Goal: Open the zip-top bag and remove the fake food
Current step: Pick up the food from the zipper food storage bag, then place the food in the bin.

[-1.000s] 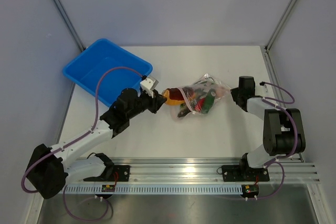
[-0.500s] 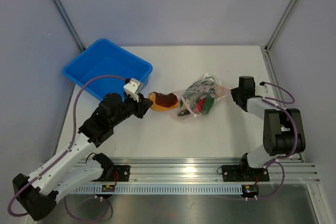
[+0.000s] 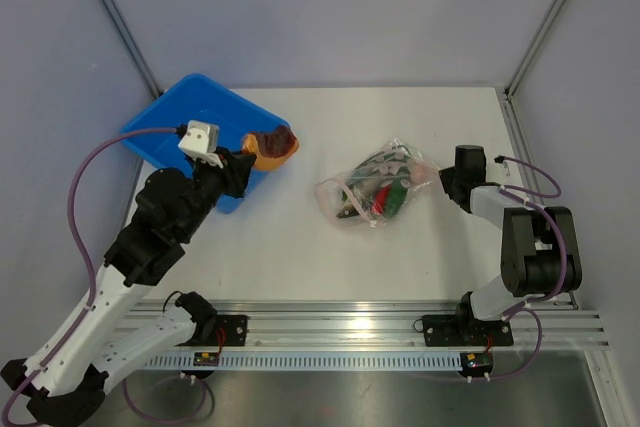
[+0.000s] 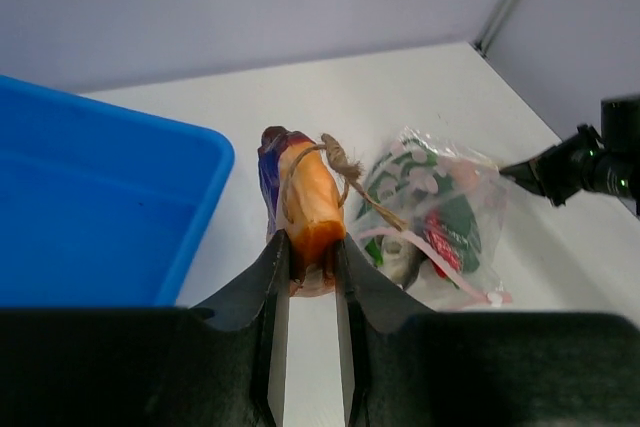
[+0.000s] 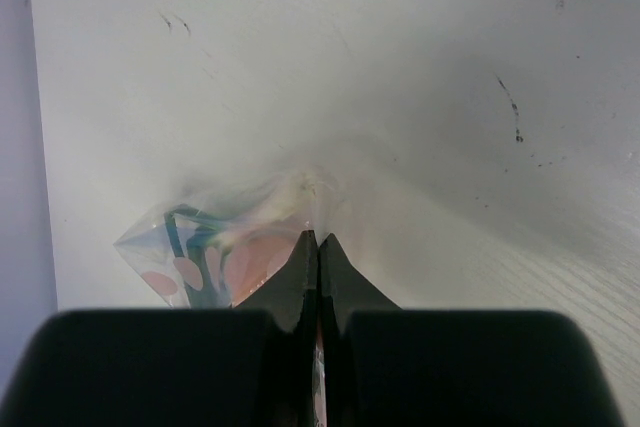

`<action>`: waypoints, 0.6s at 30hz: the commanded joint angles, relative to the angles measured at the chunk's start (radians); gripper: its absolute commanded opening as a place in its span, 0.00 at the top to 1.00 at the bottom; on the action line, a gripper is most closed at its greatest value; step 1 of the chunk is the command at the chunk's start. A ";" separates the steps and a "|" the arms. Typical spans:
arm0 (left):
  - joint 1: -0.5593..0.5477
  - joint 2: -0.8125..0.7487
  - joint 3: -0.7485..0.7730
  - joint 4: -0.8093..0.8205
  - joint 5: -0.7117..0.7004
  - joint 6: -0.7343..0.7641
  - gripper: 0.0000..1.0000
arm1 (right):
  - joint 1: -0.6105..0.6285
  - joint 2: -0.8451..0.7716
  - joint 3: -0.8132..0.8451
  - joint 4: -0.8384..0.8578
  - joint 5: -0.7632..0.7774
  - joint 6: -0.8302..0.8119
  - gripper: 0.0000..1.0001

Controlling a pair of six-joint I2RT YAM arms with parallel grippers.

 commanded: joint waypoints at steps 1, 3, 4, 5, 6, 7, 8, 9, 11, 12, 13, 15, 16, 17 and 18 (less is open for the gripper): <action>0.011 0.009 0.069 0.043 -0.156 0.010 1.00 | -0.009 0.005 0.008 0.035 0.000 -0.009 1.00; 0.020 0.020 0.089 0.052 -0.218 0.018 1.00 | -0.007 0.006 0.008 0.037 -0.003 -0.009 1.00; 0.023 0.023 0.094 0.060 -0.239 0.022 1.00 | -0.009 0.005 0.008 0.037 -0.006 -0.007 1.00; 0.027 0.030 0.097 0.066 -0.280 0.030 1.00 | -0.009 0.005 0.008 0.037 -0.007 -0.007 1.00; 0.031 0.037 0.097 0.086 -0.310 0.054 1.00 | -0.007 0.006 0.008 0.037 -0.010 -0.007 1.00; 0.034 0.041 0.090 0.102 -0.337 0.064 1.00 | -0.009 0.006 0.008 0.038 -0.012 -0.007 1.00; 0.037 0.046 0.082 0.119 -0.392 0.072 1.00 | -0.009 0.006 0.008 0.040 -0.013 -0.007 1.00; 0.055 0.050 0.074 0.136 -0.408 0.087 1.00 | -0.009 0.010 0.008 0.041 -0.017 -0.009 1.00; 0.081 0.081 0.071 0.162 -0.425 0.096 1.00 | -0.007 0.010 0.008 0.043 -0.020 -0.006 1.00; 0.109 0.098 0.076 0.176 -0.426 0.101 1.00 | -0.009 0.011 0.008 0.043 -0.024 -0.006 1.00; 0.122 0.127 0.077 0.182 -0.428 0.104 1.00 | -0.009 0.013 0.008 0.044 -0.024 -0.006 1.00; 0.144 0.162 0.076 0.211 -0.433 0.153 1.00 | -0.007 0.013 0.008 0.044 -0.024 -0.006 1.00; 0.146 0.179 0.077 0.237 -0.448 0.174 1.00 | -0.009 0.014 0.008 0.046 -0.026 -0.006 1.00; 0.147 0.223 0.080 0.251 -0.486 0.221 1.00 | -0.009 0.014 0.008 0.044 -0.027 -0.004 1.00; 0.149 0.242 0.080 0.268 -0.500 0.243 1.00 | -0.007 0.016 0.008 0.046 -0.027 -0.004 1.00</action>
